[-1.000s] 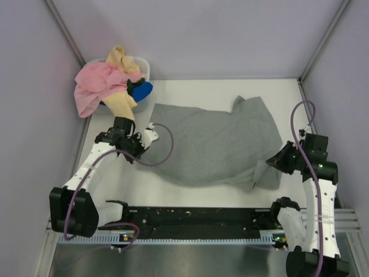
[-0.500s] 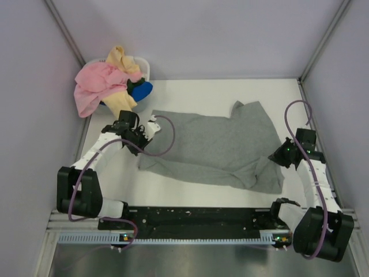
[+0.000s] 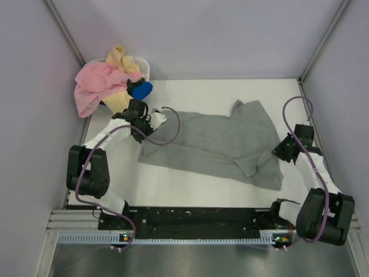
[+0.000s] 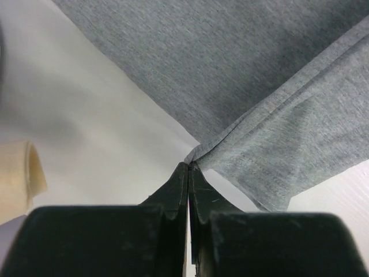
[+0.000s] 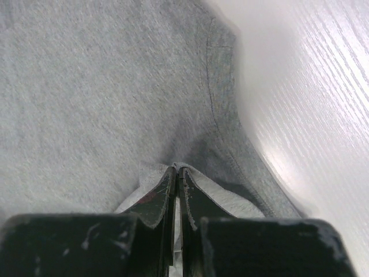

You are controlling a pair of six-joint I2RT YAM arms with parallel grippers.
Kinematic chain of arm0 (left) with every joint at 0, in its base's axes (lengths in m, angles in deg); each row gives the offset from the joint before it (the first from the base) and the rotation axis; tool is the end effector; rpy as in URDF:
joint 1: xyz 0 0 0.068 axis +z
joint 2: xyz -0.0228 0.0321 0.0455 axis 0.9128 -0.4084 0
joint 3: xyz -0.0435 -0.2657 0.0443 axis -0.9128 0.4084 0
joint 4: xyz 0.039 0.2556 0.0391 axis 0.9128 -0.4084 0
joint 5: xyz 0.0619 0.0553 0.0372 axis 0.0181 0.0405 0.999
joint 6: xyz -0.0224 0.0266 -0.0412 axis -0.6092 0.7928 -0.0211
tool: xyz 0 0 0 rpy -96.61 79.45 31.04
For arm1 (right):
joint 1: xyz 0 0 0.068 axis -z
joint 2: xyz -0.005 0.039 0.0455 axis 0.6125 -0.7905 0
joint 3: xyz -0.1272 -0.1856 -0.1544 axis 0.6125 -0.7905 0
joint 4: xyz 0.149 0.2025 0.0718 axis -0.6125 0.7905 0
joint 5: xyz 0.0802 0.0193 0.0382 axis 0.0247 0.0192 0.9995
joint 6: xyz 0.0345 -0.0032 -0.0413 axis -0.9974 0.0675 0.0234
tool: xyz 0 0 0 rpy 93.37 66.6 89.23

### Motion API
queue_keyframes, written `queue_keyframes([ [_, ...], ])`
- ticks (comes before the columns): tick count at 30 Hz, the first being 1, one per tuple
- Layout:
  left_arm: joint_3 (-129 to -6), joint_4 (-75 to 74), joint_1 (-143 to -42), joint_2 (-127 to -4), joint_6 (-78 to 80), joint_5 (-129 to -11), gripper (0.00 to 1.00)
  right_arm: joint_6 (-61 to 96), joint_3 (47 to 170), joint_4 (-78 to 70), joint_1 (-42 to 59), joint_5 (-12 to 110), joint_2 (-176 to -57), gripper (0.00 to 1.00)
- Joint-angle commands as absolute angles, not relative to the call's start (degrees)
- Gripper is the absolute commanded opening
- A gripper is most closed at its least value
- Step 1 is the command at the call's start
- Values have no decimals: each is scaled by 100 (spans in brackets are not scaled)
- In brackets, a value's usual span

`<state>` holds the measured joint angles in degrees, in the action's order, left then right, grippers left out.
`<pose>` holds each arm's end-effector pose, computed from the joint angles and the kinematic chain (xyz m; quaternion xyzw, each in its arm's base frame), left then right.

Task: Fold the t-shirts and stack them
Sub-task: Fold the flattened tshirt in 1/3 of the way

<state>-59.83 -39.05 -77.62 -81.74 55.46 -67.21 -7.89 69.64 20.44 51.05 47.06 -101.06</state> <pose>0.3137 -0.0687 0.2228 0.4548 0.8593 0.0155 0.2333 0.2131 -0.0468 0.2005 0.3551 0.8802 0.0963 0.2997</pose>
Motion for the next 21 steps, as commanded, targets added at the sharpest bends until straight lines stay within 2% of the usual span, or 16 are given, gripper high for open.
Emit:
queue_keyframes([
  [1,-6163,-3755,-7749,-8368,5473,-6338,0,-770,7105,1538,5095,4672,-10178,0],
  [6,-6180,-3632,-7758,-8465,5351,-6338,0,-779,7202,1231,5095,4567,-10529,0],
  [9,-6330,-3518,-7749,-8605,5140,-5937,1,-709,7438,1072,5078,4576,-10916,0],
  [10,-6382,-3456,-7749,-8649,5061,-5821,3,-613,7579,1063,5026,4515,-11091,0],
  [12,-6497,-3342,-7749,-8728,4911,-5592,16,-376,7886,1124,4859,4252,-11442,0],
  [13,-6558,-3333,-7749,-8772,4850,-5513,23,-296,8079,1212,4823,4190,-11653,8],
  [14,-6663,-3350,-7749,-8799,4780,-5451,34,-270,8246,1360,4823,4041,-11820,30],
  [16,-6839,-3403,-7758,-8773,4656,-5267,48,-252,8703,1851,4814,3751,-12111,61],
  [19,-6867,-3438,-7828,-8353,4629,-5108,52,-357,9056,2590,4832,3328,-12052,79],
  [21,-6455,-3508,-7995,-7870,5005,-5527,52,-558,8821,2759,4832,3362,-11675,82],
])
